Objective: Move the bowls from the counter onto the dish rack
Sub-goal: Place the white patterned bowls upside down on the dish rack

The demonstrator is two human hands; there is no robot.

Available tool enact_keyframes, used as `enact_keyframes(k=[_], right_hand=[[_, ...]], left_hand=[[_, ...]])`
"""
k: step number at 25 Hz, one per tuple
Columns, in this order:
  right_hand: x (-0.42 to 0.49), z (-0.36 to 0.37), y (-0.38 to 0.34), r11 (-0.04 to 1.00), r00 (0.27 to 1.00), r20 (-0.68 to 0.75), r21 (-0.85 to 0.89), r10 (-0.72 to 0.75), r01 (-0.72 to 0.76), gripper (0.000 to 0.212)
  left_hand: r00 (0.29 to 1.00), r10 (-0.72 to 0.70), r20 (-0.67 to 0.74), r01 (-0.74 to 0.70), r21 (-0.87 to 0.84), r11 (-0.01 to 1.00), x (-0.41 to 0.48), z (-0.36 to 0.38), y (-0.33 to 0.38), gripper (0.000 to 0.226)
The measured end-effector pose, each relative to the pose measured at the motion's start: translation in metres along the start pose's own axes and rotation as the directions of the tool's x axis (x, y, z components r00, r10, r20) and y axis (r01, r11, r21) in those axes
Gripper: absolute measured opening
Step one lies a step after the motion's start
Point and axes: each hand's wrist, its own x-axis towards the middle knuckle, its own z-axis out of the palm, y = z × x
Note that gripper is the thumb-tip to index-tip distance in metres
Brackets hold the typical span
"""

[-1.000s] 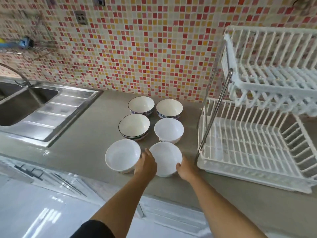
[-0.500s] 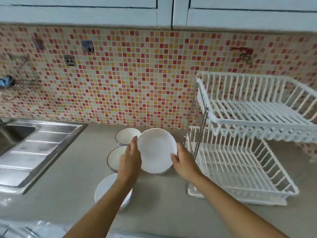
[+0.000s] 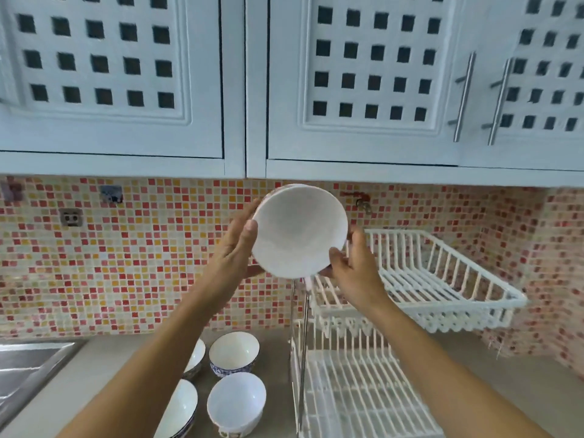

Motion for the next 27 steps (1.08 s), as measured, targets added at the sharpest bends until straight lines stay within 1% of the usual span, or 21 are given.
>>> enact_keyframes(k=[2,3,5,6,7,9,10,11,12,13,14,16,17,18,19,21,22,24,27], right_hand=[[0.009,-0.024,0.011,0.992,1.000,0.007,0.121,0.030,-0.030,0.029],[0.015,-0.035,0.018,0.982,0.998,0.033,0.181,0.051,-0.056,0.029],[0.029,-0.058,0.028,0.967,0.988,0.109,0.219,0.108,-0.129,0.024],[0.036,-0.068,0.030,0.959,0.982,0.122,0.229,0.144,-0.169,0.021],[0.043,-0.076,0.031,0.947,0.980,0.122,0.264,0.156,-0.183,0.024],[0.057,-0.098,0.033,0.943,0.978,0.161,0.280,0.136,-0.178,0.041],[0.063,-0.107,0.035,0.961,0.968,0.210,0.208,0.139,-0.183,0.048],[0.071,-0.118,0.041,0.975,0.948,0.265,0.085,0.177,-0.206,0.053],[0.077,-0.127,0.048,0.969,0.916,0.315,-0.074,0.248,-0.237,0.060],[0.082,-0.135,0.056,0.940,0.877,0.355,-0.227,0.323,-0.255,0.065],[0.088,-0.140,0.064,0.907,0.837,0.389,-0.327,0.384,-0.264,0.067],[0.097,-0.146,0.081,0.886,0.779,0.454,-0.375,0.432,-0.273,0.071],[0.101,-0.148,0.090,0.891,0.770,0.471,-0.359,0.430,-0.278,0.075],[0.106,-0.149,0.101,0.900,0.774,0.474,-0.328,0.420,-0.288,0.079],[0.111,-0.149,0.112,0.912,0.782,0.477,-0.293,0.400,-0.288,0.083],[0.116,-0.143,0.129,0.930,0.802,0.486,-0.287,0.347,-0.229,0.090],[0.117,-0.139,0.134,0.933,0.811,0.490,-0.314,0.318,-0.176,0.093],[0.117,-0.130,0.146,0.920,0.819,0.504,-0.386,0.275,-0.071,0.096],[0.112,-0.121,0.159,0.895,0.809,0.526,-0.446,0.262,0.000,0.101]], left_hand=[[0.995,-0.025,0.096,0.036,-0.111,0.993,0.019,0.022,0.007,0.050],[0.993,-0.024,0.112,0.041,-0.150,0.988,0.027,0.033,0.011,0.050],[0.994,-0.012,0.111,0.032,-0.174,0.984,0.046,0.050,0.012,0.053],[0.994,-0.023,0.104,0.040,-0.165,0.986,0.054,0.057,0.009,0.058],[0.994,-0.037,0.099,0.050,-0.133,0.990,0.061,0.062,0.004,0.064],[0.994,-0.048,0.098,0.047,0.008,0.999,0.074,0.079,-0.008,0.070],[0.995,-0.030,0.098,0.018,0.121,0.993,0.079,0.088,-0.013,0.069],[0.994,0.005,0.107,-0.032,0.247,0.968,0.087,0.100,-0.019,0.068],[0.992,0.042,0.121,-0.084,0.364,0.928,0.093,0.111,-0.025,0.069],[0.987,0.075,0.145,-0.135,0.460,0.878,0.098,0.123,-0.031,0.073],[0.979,0.099,0.178,-0.182,0.544,0.819,0.100,0.132,-0.036,0.075],[0.959,0.119,0.256,-0.263,0.655,0.708,0.105,0.145,-0.046,0.076],[0.953,0.104,0.283,-0.275,0.675,0.685,0.108,0.149,-0.052,0.078],[0.952,0.069,0.298,-0.262,0.682,0.683,0.111,0.152,-0.056,0.081],[0.954,0.002,0.299,-0.218,0.690,0.690,0.114,0.153,-0.063,0.087],[0.942,-0.173,0.287,-0.098,0.731,0.675,0.121,0.152,-0.075,0.103],[0.927,-0.238,0.291,-0.073,0.761,0.644,0.125,0.151,-0.081,0.109],[0.901,-0.309,0.306,-0.077,0.812,0.578,0.129,0.149,-0.092,0.112],[0.878,-0.357,0.320,-0.112,0.860,0.498,0.129,0.152,-0.102,0.108]])
